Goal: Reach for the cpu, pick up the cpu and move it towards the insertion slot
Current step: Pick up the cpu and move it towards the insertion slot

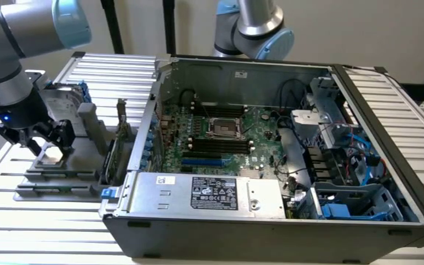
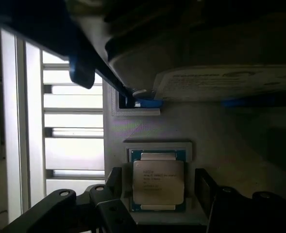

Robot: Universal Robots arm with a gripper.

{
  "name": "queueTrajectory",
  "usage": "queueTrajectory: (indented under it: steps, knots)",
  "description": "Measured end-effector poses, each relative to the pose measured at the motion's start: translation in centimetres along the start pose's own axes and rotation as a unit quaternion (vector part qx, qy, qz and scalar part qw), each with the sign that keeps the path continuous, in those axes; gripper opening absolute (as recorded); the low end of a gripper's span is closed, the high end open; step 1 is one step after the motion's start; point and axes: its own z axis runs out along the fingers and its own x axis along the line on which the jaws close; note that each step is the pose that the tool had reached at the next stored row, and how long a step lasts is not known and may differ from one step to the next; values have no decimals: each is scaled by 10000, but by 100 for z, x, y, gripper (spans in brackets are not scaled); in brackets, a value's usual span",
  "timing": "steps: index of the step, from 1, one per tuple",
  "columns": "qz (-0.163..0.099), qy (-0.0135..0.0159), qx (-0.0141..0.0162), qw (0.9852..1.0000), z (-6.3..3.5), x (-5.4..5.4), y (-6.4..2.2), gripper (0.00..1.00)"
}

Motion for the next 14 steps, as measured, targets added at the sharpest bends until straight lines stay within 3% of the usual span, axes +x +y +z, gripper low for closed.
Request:
queueTrajectory:
  steps: [9,11,13,14]
  knots:
    - [-8,1,23,10000,29,1,1,71]
    - [-8,0,27,10000,32,1,1,69]
    - [-9,1,30,10000,32,1,0,56]
    - [-9,1,31,10000,32,1,0,56]
